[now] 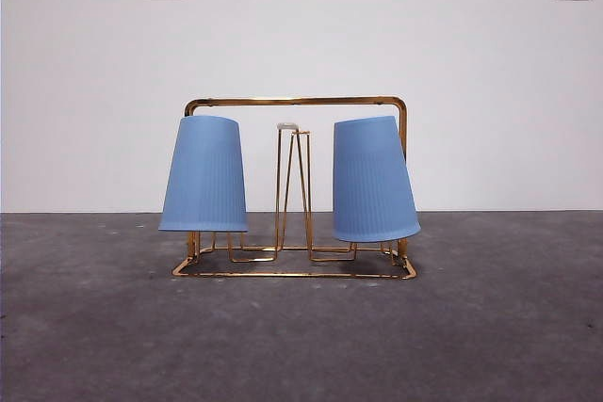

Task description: Pick up cup 1,put cup 1 in the cup rack,pick up cup 2,put cup 2 in the cup rack

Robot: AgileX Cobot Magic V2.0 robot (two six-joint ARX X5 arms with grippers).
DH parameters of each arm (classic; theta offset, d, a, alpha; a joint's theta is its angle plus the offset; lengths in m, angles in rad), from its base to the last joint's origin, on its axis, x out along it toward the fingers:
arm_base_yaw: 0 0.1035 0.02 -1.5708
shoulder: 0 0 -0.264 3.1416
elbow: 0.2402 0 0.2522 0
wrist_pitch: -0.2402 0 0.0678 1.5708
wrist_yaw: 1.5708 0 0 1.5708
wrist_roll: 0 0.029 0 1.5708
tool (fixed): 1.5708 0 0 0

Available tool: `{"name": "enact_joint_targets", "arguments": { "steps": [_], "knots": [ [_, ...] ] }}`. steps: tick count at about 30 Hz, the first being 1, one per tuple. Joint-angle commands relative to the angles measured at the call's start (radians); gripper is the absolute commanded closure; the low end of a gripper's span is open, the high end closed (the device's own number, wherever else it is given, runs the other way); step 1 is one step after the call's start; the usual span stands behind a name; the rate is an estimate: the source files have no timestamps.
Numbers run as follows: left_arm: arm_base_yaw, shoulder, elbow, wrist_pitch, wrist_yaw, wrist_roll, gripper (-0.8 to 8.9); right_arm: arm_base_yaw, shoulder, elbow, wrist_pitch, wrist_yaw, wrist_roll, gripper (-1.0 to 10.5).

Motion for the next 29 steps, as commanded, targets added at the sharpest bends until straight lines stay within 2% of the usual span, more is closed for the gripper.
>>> {"name": "enact_joint_targets", "arguments": {
  "steps": [1, 9, 15, 19, 29],
  "knots": [
    [0.006, -0.056, -0.106, 0.023, -0.023, -0.019, 8.17, 0.000, 0.000, -0.003, -0.021, 0.000, 0.008, 9.4],
    [0.010, -0.200, -0.304, 0.022, -0.023, -0.100, 8.17, 0.000, 0.001, -0.003, -0.021, 0.000, 0.009, 9.4],
    [0.011, -0.211, -0.310, -0.134, -0.049, -0.109, 8.17, 0.000, 0.001, -0.003, -0.021, 0.000, 0.009, 9.4],
    [0.011, -0.211, -0.310, -0.125, -0.053, -0.138, 8.17, 0.000, 0.000, -0.003, -0.021, 0.000, 0.009, 9.4],
    [0.014, -0.205, -0.310, -0.126, -0.058, -0.138, 8.17, 0.000, 0.000, -0.003, -0.021, 0.000, 0.008, 9.4]
  ]
}}
